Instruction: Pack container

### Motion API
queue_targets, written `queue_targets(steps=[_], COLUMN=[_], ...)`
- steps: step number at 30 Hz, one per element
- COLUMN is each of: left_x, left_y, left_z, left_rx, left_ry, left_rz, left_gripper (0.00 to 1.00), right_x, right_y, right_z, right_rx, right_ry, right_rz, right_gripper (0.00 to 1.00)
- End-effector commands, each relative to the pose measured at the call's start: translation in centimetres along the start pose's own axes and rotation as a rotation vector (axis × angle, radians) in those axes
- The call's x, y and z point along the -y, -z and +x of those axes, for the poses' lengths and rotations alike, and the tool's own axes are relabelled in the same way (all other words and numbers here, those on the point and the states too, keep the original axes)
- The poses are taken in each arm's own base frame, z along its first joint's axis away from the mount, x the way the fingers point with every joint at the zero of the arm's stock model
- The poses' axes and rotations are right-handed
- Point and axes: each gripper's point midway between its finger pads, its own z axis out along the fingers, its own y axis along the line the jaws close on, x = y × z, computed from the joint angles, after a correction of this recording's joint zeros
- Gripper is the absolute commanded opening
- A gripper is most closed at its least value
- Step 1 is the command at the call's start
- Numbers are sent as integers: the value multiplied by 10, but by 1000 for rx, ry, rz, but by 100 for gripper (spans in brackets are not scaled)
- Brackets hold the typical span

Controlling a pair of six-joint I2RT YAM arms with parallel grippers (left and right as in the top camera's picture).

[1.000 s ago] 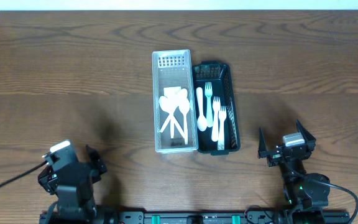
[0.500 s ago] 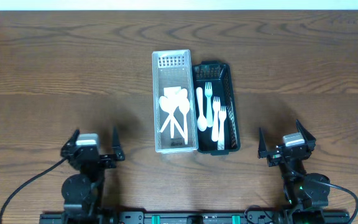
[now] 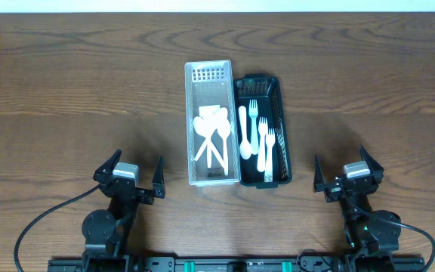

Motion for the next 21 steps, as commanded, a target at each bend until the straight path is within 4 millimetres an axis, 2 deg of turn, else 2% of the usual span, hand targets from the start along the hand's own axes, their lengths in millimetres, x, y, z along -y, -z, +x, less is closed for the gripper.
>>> queue_targets(steps=[1, 7, 12, 21], left_x=[2, 1, -9, -8], left_y=[-3, -3, -2, -2], left_z=[13, 13, 17, 16], left_rx=[-19, -19, -35, -30], left_ry=[-7, -7, -12, 6], left_rz=[14, 10, -48, -41], left_gripper=[98, 98, 98, 98], right_x=[-1, -1, -1, -1], right_y=[0, 0, 0, 0], right_z=[1, 1, 1, 1], right_rx=[1, 1, 1, 1], right_ry=[10, 10, 10, 10], right_rz=[-4, -4, -4, -4], right_gripper=[99, 99, 99, 99])
